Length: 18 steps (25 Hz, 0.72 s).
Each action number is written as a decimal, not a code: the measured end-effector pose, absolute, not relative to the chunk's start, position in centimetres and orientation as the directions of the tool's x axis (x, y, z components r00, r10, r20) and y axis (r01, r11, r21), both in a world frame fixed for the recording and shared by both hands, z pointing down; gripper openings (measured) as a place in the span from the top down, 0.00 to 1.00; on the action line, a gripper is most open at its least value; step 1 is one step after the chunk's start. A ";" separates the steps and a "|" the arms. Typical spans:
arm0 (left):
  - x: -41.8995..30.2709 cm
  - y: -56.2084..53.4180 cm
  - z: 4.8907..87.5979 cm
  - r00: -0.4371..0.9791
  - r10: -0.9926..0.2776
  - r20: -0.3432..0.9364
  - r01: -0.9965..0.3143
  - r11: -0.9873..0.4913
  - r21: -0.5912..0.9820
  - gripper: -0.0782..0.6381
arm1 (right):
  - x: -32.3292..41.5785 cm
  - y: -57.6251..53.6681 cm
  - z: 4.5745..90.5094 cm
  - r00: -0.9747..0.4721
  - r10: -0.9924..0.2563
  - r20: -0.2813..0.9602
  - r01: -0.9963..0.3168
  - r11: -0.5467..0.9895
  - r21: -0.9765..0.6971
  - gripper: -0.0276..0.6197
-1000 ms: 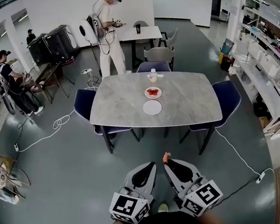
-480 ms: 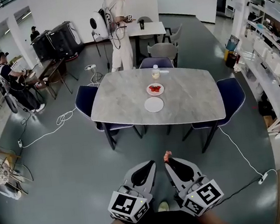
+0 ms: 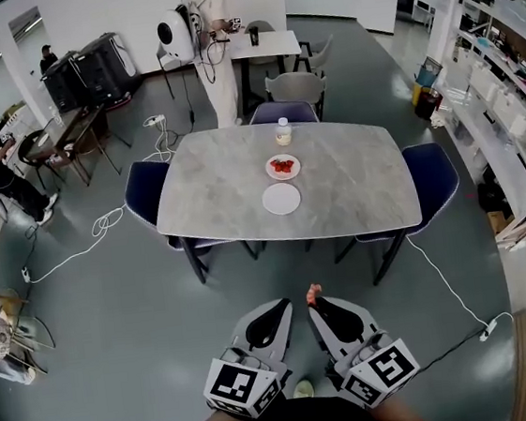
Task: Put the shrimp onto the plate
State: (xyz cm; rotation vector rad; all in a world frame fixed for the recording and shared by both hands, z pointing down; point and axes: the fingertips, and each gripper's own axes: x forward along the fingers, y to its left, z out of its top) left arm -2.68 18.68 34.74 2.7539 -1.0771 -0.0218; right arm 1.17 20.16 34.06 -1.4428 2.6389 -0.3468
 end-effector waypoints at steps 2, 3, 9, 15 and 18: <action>-2.7 16.4 34.6 0.745 -0.666 0.048 -0.662 -0.729 0.175 0.88 | 1.1 18.0 33.9 -0.530 -0.848 0.014 -0.823 0.511 -0.249 0.87; -2.7 15.2 34.4 0.749 -0.661 0.043 -0.657 -0.734 0.173 0.88 | 1.0 16.8 33.8 -0.525 -0.851 0.015 -0.827 0.506 -0.246 0.87; -3.4 7.7 34.4 0.773 -0.633 0.046 -0.630 -0.758 0.168 0.88 | -0.1 9.4 33.4 -0.497 -0.867 0.024 -0.845 0.478 -0.238 0.87; -4.1 0.7 34.4 0.800 -0.597 0.049 -0.597 -0.786 0.160 0.88 | -1.0 2.7 33.4 -0.466 -0.884 0.032 -0.860 0.445 -0.249 0.87; -4.8 -2.1 34.5 0.809 -0.585 0.051 -0.585 -0.796 0.156 0.88 | -1.5 0.0 33.4 -0.457 -0.889 0.031 -0.865 0.435 -0.251 0.87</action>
